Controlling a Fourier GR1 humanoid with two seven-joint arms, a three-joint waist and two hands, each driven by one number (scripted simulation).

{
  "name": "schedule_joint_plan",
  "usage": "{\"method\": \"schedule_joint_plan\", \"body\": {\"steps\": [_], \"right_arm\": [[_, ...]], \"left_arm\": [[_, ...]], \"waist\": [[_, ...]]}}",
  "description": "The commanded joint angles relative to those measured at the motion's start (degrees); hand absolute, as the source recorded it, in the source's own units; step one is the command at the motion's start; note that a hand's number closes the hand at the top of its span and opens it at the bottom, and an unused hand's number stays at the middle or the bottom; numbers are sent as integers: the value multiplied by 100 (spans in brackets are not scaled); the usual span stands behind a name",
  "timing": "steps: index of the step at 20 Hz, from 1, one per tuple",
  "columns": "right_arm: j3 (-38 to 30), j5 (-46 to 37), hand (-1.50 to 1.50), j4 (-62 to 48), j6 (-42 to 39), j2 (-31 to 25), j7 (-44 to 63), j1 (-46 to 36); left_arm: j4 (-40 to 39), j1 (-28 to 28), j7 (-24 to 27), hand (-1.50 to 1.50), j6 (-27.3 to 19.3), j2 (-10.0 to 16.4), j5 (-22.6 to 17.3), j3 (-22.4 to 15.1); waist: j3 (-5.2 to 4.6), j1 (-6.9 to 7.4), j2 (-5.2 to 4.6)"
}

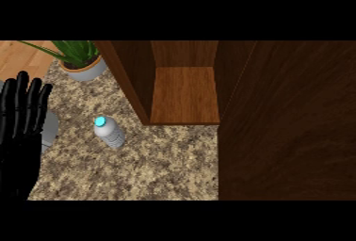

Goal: Pick up the bottled water, place it into the cabinet and close the cabinet

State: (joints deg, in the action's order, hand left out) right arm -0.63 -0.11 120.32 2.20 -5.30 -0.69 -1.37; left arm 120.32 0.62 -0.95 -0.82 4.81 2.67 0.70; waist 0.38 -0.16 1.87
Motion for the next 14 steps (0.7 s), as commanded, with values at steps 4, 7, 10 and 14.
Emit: {"method": "schedule_joint_plan", "body": {"steps": [4,7,10,14], "right_arm": [[-212,398,-150,831,-411,-244,217,743],[975,261,-150,801,-781,-70,398,1060],[1312,215,-150,949,-765,77,490,1211],[1746,-222,-150,1656,-597,125,910,1635]], "left_arm": [[-10,-229,265,-150,-418,-68,577,219],[-264,-174,-439,-150,-919,-464,-12,27],[-168,-92,-627,-150,-1128,-472,180,-138],[417,-739,-812,-150,-1404,-478,137,-645]], "waist": [[-37,-14,-176],[-41,-31,-177],[-38,-13,-180],[-40,5,-173]]}}
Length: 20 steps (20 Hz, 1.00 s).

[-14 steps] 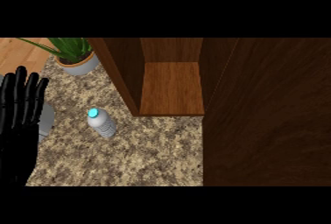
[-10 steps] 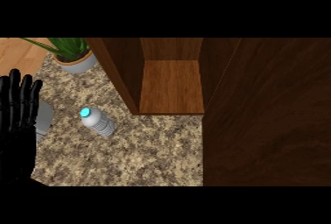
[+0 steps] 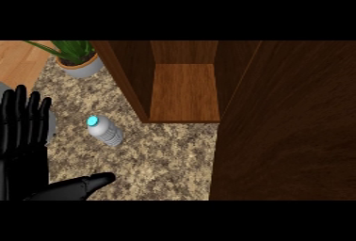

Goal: Pick up the bottled water, place it into the cabinet and close the cabinet

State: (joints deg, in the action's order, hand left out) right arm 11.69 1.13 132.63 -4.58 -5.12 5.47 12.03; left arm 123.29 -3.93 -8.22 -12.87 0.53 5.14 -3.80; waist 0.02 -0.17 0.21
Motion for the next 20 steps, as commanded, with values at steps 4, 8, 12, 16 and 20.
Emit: {"method": "schedule_joint_plan", "body": {"steps": [4,8,12,16,20], "right_arm": [[697,-408,-150,778,180,175,796,130],[1107,-768,-150,890,348,323,1112,-3],[1383,-844,-150,1457,386,211,1256,427],[1719,-1272,-150,1197,659,388,1361,63],[1575,-1185,-150,1192,718,296,1453,-45]], "left_arm": [[884,-280,-881,-150,-250,-35,182,-256],[899,-79,-1265,-150,-482,26,615,-456],[1050,-447,-1290,-150,-484,58,511,-501],[836,-236,-1589,-150,-636,-37,1019,-770],[332,-528,-978,-150,-357,114,653,-468]], "waist": [[-3,24,-8],[-2,15,-14],[-3,4,-7],[-2,-2,-9],[-4,6,-10]]}}
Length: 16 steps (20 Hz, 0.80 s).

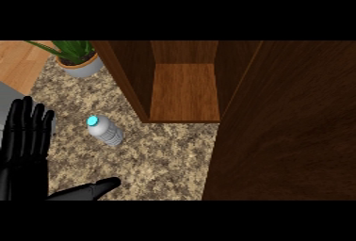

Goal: Pick up the bottled water, place it into the cabinet and close the cabinet

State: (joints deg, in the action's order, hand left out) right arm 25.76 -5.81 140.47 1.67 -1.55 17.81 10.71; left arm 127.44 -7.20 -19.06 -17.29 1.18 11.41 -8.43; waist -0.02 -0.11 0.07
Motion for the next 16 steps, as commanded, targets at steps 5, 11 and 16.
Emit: {"method": "schedule_joint_plan", "body": {"steps": [5,11,16], "right_arm": [[227,-438,-150,718,149,-245,590,117],[413,-560,-150,768,313,-261,822,-198],[752,-770,-150,741,548,-294,626,-82]], "left_arm": [[-885,77,433,-150,6,-52,-153,308],[-1624,263,844,-150,50,-12,-455,718],[-2636,540,1293,-150,174,100,-874,1227]], "waist": [[-1,-29,2],[-2,-17,0],[-4,-54,2]]}}
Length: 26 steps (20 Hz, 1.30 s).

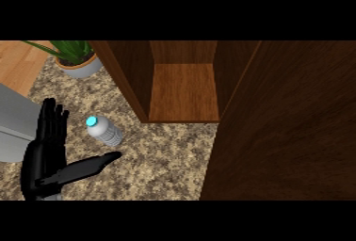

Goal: Pick up the bottled water, place it into the cabinet and close the cabinet

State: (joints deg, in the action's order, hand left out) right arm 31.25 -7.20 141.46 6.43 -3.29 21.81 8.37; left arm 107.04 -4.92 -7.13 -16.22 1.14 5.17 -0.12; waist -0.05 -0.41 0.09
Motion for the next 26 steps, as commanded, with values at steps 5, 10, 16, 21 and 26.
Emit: {"method": "schedule_joint_plan", "body": {"steps": [5,10,16,21,26], "right_arm": [[334,-670,-150,627,156,-258,274,243],[-366,-80,-150,705,24,-483,287,-5],[221,-574,-150,550,313,-447,329,-42],[152,-527,-150,721,452,-506,463,-159],[209,-586,-150,549,548,-574,322,-176]], "left_arm": [[-1825,66,1293,-150,515,80,-689,652],[-2135,272,1310,-150,488,72,-682,719],[-3913,788,2268,-150,1031,386,-1131,1340],[-5004,1215,3179,-150,949,223,-1007,1407],[-5955,1681,3717,-150,1087,353,-1118,1642]], "waist": [[-5,-30,2],[4,8,-5],[-3,-38,-7],[-4,-59,-10],[-4,-60,-12]]}}
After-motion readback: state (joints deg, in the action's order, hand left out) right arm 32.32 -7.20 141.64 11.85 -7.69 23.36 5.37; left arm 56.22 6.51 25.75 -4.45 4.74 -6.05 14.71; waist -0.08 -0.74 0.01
